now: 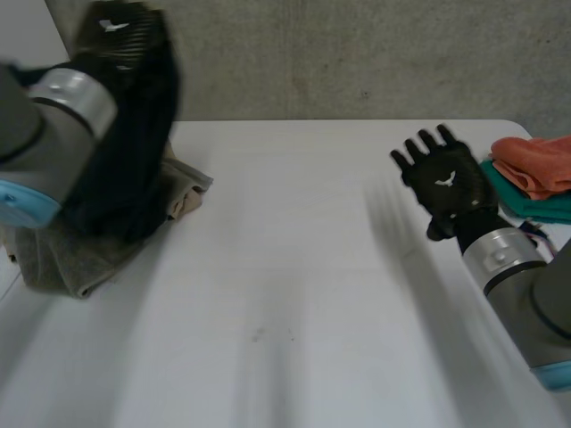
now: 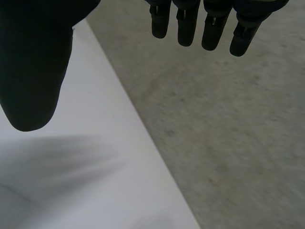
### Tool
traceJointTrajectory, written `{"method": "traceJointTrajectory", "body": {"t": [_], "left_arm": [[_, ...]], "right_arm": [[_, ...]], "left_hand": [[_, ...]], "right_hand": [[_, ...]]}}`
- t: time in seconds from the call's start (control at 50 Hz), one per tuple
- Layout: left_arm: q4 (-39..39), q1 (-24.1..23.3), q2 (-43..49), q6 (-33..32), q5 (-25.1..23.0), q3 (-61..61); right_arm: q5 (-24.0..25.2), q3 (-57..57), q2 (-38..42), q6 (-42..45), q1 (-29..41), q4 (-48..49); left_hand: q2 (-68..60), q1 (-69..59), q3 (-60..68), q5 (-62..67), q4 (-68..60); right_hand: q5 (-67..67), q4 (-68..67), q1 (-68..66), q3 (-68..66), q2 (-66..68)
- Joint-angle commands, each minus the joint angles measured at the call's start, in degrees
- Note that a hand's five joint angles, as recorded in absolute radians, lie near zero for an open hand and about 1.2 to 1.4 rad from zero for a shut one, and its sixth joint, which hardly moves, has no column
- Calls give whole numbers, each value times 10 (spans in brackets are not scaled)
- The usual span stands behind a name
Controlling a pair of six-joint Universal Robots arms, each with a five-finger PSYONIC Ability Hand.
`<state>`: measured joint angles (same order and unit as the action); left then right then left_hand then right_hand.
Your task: Fold the laundry.
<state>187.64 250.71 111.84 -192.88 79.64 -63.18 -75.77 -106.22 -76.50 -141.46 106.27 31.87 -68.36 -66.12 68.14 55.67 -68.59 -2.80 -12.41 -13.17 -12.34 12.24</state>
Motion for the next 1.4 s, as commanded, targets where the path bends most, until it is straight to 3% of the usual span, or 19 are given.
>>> {"method": "traceJointTrajectory", "body": {"t": [0.02, 0.14, 0.16, 0.24, 0.3, 0.36, 0.56, 0.74, 0.9, 0.96, 1.08, 1.16, 1.22, 1.24, 1.26, 1.28, 1.32, 1.34, 1.4], "left_arm": [[7, -167, 68, 48, -24, -4], [15, -257, 203, 47, -26, 33], [15, -272, 232, 47, -26, 36], [18, -311, 251, 46, -25, 33], [22, -313, 226, 47, -23, 31], [22, -298, 174, 47, -20, 20], [18, -155, -44, 49, -16, -93], [-5, -20, -89, 35, 2, -229], [87, 52, -9, -64, -14, -260], [115, 72, 42, -120, -47, -217], [45, 86, 183, -194, -146, -82], [-6, 84, 235, -217, -157, -31], [-11, 81, 251, -217, -157, -16], [-9, 81, 254, -218, -157, -13], [-6, 81, 256, -218, -155, -12], [0, 80, 261, -218, -150, -7], [11, 77, 264, -217, -145, -5], [24, 73, 265, -217, -138, -11], [37, 68, 249, -210, -127, -22]], "right_arm": [[-41, 1, -26, -1, -25, 0], [-95, 9, -25, -1, -43, 0], [-101, 11, -25, -1, -45, 1], [-122, 20, -25, 0, -55, -1], [-123, 21, -24, 0, -65, -1], [-123, 23, -24, 0, -67, -1], [-112, 25, -51, -59, -16, -71], [-15, 95, -36, -147, 74, -250], [-59, 237, 123, -324, 164, -316], [-80, 266, 160, -362, 184, -316], [-120, 322, 254, -386, 211, -308], [-123, 349, 290, -383, 231, -299], [-125, 363, 314, -379, 235, -284], [-126, 368, 322, -380, 235, -270], [-126, 368, 322, -380, 235, -270], [-135, 370, 321, -378, 235, -249], [-147, 367, 312, -375, 235, -226], [-153, 364, 306, -374, 232, -217], [-174, 349, 259, -352, 227, -195]], "left_hand": [[-116, -139, 119, 143, -114], [-116, -139, 119, 143, -114], [-33, -56, 36, 60, -31], [553, 531, -551, -526, 555], [578, 556, -576, -551, 580], [576, 554, -574, -549, 579], [565, 542, -562, -538, 567], [531, 509, -529, -504, 533], [533, 510, -530, -506, 535], [536, 514, -534, -509, 538], [556, 534, -554, -529, 559], [556, 534, -554, -529, 559], [533, 510, -531, -506, 535], [504, 482, -502, -477, 507], [469, 447, -467, -442, 471], [339, 316, -337, -312, 341], [172, 150, -170, -145, 174], [3, -20, -1, 24, 5], [-116, -139, 119, 143, -114]], "right_hand": [[28, 24, 32, 23, -22], [28, 24, 32, 23, -22], [28, 24, 32, 23, -22], [28, 24, 32, 23, -22], [28, 24, 32, 23, -22], [28, 24, 32, 23, -22], [28, 24, 32, 23, -22], [28, 24, 32, 23, -22], [24, 20, 28, 19, -18], [24, 20, 28, 19, -18], [24, 20, 28, 19, -18], [19, 15, 22, 14, -13], [-102, -106, -98, -106, 107], [-222, -226, -219, -227, 228], [-223, -227, -220, -228, 229], [-458, -462, -455, -463, 464], [-671, -675, -667, -675, 676], [-672, -676, -668, -677, 678], [-672, -676, -668, -677, 678]]}}
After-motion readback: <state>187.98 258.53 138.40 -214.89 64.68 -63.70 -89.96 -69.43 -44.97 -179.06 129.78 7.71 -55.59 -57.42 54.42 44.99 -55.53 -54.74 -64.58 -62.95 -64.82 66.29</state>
